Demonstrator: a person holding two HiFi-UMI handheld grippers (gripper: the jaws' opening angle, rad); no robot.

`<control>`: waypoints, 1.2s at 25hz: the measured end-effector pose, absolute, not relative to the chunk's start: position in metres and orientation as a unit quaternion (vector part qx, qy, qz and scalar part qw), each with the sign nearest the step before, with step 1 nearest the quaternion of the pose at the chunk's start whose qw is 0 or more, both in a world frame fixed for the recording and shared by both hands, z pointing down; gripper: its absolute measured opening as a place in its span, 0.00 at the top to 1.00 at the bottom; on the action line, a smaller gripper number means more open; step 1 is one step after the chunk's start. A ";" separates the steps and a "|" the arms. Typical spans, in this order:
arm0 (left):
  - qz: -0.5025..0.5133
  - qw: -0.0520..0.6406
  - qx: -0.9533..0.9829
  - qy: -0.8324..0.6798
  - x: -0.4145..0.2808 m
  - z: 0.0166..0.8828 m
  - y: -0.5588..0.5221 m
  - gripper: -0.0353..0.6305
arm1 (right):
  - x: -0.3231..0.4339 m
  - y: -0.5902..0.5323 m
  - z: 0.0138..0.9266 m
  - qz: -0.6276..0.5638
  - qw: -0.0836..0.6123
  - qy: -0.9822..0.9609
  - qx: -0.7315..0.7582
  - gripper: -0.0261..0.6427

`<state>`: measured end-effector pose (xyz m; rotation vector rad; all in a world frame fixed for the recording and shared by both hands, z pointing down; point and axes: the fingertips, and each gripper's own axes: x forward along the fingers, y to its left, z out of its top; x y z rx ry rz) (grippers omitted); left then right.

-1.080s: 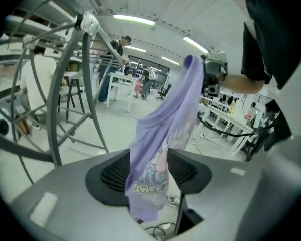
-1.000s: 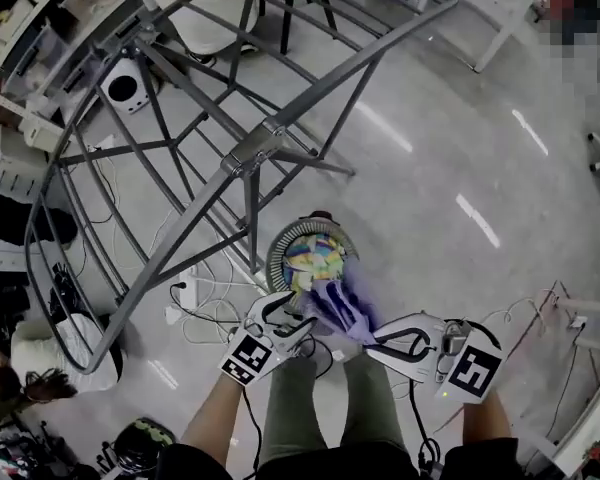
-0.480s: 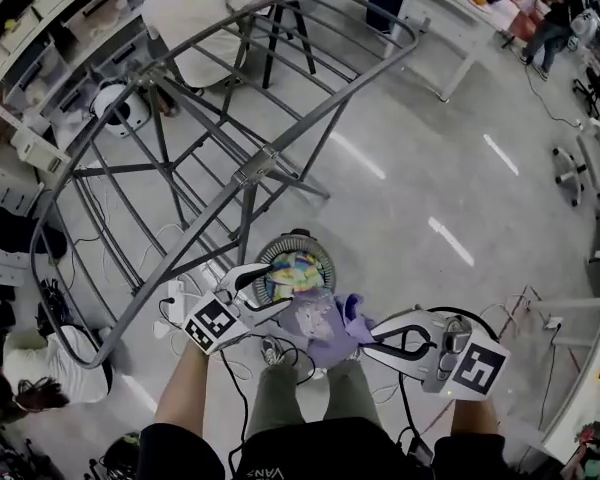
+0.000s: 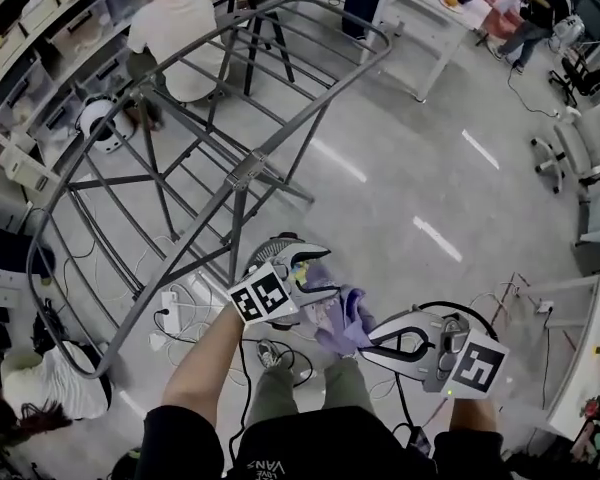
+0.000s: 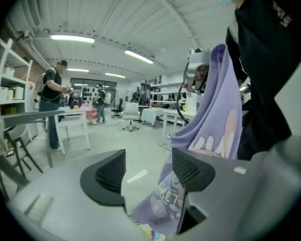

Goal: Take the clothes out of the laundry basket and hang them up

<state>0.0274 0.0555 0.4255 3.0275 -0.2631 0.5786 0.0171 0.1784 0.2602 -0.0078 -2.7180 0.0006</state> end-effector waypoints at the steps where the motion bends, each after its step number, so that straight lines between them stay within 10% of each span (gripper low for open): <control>1: 0.197 0.016 0.978 -0.058 0.036 0.429 0.062 0.54 | 0.018 0.179 0.260 0.000 0.210 -0.978 0.001 0.94; 15: 0.238 0.097 0.949 0.185 0.053 0.453 0.176 0.57 | 0.031 0.187 0.261 0.005 0.211 -0.977 0.013 0.94; 17: 0.230 0.112 0.954 0.159 0.049 0.455 0.173 0.81 | 0.031 0.180 0.263 0.001 0.212 -0.977 0.026 0.94; 30: 0.195 0.051 0.962 -0.183 -0.056 0.392 0.117 0.86 | 0.051 0.129 0.258 0.045 0.197 -0.955 0.216 0.94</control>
